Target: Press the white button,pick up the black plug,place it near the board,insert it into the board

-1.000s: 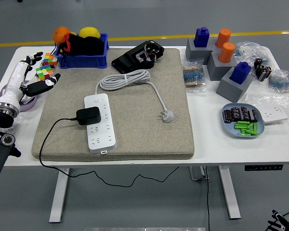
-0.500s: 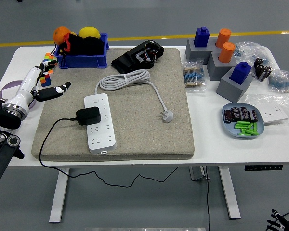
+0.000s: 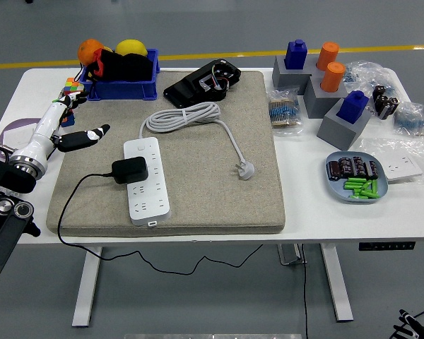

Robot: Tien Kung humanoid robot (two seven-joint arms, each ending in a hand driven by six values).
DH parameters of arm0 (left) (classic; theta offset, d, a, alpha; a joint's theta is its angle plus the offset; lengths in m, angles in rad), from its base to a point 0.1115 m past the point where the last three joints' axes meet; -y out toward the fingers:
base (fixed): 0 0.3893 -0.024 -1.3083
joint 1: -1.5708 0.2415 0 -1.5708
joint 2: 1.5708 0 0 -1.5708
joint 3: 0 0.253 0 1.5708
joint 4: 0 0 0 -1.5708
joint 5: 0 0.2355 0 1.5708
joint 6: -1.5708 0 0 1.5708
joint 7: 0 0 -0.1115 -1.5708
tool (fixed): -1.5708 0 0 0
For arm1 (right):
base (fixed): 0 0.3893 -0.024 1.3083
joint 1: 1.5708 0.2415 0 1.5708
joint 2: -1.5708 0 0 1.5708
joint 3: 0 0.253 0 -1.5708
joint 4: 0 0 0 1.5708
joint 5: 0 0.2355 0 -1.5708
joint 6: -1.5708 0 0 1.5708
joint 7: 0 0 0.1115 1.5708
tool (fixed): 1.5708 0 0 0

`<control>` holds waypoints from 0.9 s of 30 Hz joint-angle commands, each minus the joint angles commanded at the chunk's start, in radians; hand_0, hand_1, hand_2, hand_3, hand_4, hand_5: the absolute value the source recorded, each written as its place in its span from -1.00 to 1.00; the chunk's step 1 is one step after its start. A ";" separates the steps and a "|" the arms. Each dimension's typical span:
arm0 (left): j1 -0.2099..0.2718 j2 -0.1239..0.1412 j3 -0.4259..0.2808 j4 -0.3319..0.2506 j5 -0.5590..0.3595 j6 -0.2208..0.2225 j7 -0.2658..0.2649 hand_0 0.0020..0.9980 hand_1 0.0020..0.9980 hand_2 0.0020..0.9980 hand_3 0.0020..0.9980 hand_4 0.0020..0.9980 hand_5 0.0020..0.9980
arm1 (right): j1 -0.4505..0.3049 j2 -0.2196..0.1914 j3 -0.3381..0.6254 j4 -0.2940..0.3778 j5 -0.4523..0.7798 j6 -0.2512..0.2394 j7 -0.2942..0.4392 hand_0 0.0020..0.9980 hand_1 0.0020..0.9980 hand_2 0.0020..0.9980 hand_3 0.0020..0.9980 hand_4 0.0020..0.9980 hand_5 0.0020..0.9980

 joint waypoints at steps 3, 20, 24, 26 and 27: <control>0.004 -0.003 -0.003 -0.002 0.000 0.001 -0.002 0.85 0.91 0.82 0.79 0.60 -0.58 | -0.002 0.002 0.002 0.001 0.001 0.000 0.000 0.45 0.21 0.10 0.33 0.48 -0.01; 0.016 -0.014 -0.036 -0.011 0.005 -0.004 -0.008 0.85 0.91 0.82 0.77 0.59 -0.62 | -0.002 0.005 0.019 0.004 -0.004 0.003 -0.005 0.45 0.21 0.10 0.33 0.48 -0.01; 0.018 -0.016 -0.037 -0.011 0.001 -0.002 -0.020 0.85 0.91 0.81 0.76 0.59 -0.62 | 0.000 0.006 0.022 0.004 -0.004 0.003 -0.006 0.45 0.21 0.10 0.33 0.48 -0.01; 0.019 -0.018 -0.038 -0.011 0.000 0.001 -0.029 0.85 0.91 0.81 0.76 0.59 -0.62 | 0.003 0.005 0.018 0.003 -0.002 0.005 -0.008 0.45 0.21 0.10 0.33 0.48 -0.01; 0.019 -0.019 -0.039 -0.013 0.001 0.001 -0.031 0.85 0.91 0.81 0.76 0.59 -0.62 | 0.004 0.005 0.015 0.004 0.001 0.006 -0.009 0.45 0.21 0.10 0.33 0.48 -0.01</control>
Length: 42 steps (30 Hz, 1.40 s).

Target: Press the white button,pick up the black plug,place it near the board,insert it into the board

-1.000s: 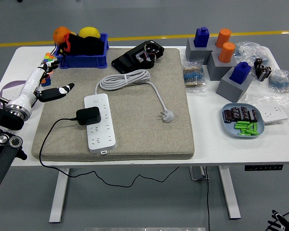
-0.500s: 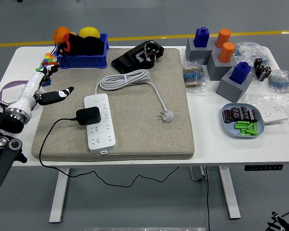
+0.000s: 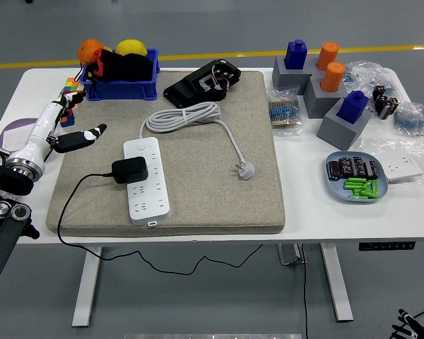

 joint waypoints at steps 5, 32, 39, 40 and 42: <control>0.004 -0.009 -0.010 -0.005 0.001 0.003 -0.007 0.85 0.90 0.81 0.76 0.59 -0.62 | 0.003 -0.006 -0.009 0.001 0.004 -0.001 0.000 0.45 0.21 0.11 0.34 0.48 -0.01; 0.045 -0.053 -0.031 -0.008 -0.001 0.007 -0.043 0.81 0.87 0.77 0.72 0.58 -0.67 | -0.010 -0.002 0.012 -0.002 -0.011 -0.003 0.000 0.45 0.21 0.11 0.34 0.48 -0.01; 0.045 -0.053 -0.041 -0.011 0.000 0.007 -0.039 0.81 0.86 0.76 0.71 0.57 -0.71 | -0.010 -0.004 0.019 -0.001 -0.013 -0.002 0.000 0.45 0.22 0.11 0.34 0.48 -0.01; 0.046 -0.053 -0.042 -0.011 0.000 0.007 -0.039 0.81 0.86 0.76 0.71 0.57 -0.71 | -0.010 -0.004 0.019 -0.001 -0.013 -0.002 0.000 0.45 0.22 0.11 0.34 0.48 -0.01; 0.047 -0.054 -0.043 -0.011 0.000 0.007 -0.037 0.81 0.86 0.76 0.71 0.57 -0.71 | -0.011 -0.001 0.019 0.000 -0.012 0.000 0.000 0.45 0.22 0.11 0.34 0.48 -0.01</control>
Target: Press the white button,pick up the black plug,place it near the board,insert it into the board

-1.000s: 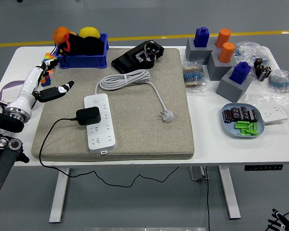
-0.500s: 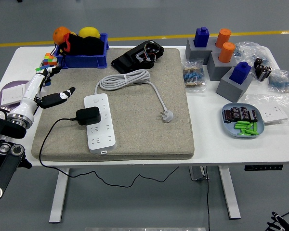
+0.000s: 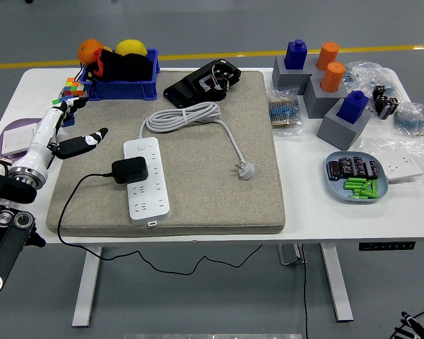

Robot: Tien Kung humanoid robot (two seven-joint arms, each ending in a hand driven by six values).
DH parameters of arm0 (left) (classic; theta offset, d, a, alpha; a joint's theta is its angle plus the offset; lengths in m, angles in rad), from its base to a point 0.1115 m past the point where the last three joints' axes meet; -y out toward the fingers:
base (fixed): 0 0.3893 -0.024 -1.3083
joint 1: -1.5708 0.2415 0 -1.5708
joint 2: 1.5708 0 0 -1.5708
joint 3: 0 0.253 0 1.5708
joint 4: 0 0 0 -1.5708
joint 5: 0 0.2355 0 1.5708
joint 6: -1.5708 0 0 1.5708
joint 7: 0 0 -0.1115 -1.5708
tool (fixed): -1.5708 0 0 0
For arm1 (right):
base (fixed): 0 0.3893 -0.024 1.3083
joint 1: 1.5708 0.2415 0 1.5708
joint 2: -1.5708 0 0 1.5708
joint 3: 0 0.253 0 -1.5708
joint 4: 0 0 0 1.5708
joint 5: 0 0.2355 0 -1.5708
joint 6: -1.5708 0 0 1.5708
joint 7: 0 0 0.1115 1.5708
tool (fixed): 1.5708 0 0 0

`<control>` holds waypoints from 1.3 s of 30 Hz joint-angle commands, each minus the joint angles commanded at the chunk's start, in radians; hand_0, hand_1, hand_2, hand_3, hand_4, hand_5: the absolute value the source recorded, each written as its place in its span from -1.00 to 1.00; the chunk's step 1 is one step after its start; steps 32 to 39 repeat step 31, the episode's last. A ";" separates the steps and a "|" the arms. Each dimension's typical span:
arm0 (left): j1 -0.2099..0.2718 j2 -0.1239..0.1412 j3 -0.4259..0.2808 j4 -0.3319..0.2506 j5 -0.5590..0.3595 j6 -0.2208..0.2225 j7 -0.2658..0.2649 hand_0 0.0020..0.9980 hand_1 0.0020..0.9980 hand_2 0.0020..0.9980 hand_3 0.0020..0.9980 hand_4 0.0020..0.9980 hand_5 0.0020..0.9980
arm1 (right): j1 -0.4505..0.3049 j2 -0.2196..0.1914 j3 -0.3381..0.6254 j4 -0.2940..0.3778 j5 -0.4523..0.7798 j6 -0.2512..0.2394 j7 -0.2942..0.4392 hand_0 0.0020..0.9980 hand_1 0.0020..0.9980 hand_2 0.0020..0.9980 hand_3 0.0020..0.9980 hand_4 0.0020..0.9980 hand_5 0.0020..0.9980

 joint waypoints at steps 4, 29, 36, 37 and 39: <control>0.000 -0.003 -0.002 -0.001 -0.001 0.002 -0.004 0.80 0.86 0.76 0.71 0.56 -0.73 | -0.002 0.003 -0.001 0.000 0.001 0.001 0.000 0.45 0.22 0.11 0.34 0.48 -0.01; 0.000 -0.008 -0.006 -0.006 -0.001 0.011 -0.023 0.78 0.83 0.74 0.69 0.56 -0.74 | 0.003 0.002 -0.002 0.003 0.008 0.000 0.000 0.45 0.22 0.11 0.34 0.48 0.00; 0.000 -0.008 -0.006 -0.009 0.001 0.010 -0.020 0.78 0.83 0.74 0.69 0.56 -0.74 | 0.004 0.002 -0.001 0.003 0.008 0.000 -0.001 0.45 0.22 0.11 0.34 0.48 0.00; 0.000 -0.008 -0.006 -0.009 0.001 0.010 -0.020 0.78 0.83 0.74 0.69 0.56 -0.74 | 0.004 0.002 -0.001 0.003 0.008 0.000 -0.001 0.45 0.22 0.11 0.34 0.48 0.00; 0.000 -0.008 -0.006 -0.009 0.001 0.010 -0.020 0.78 0.83 0.74 0.69 0.56 -0.74 | 0.004 0.002 -0.001 0.003 0.008 0.000 -0.001 0.45 0.22 0.11 0.34 0.48 0.00</control>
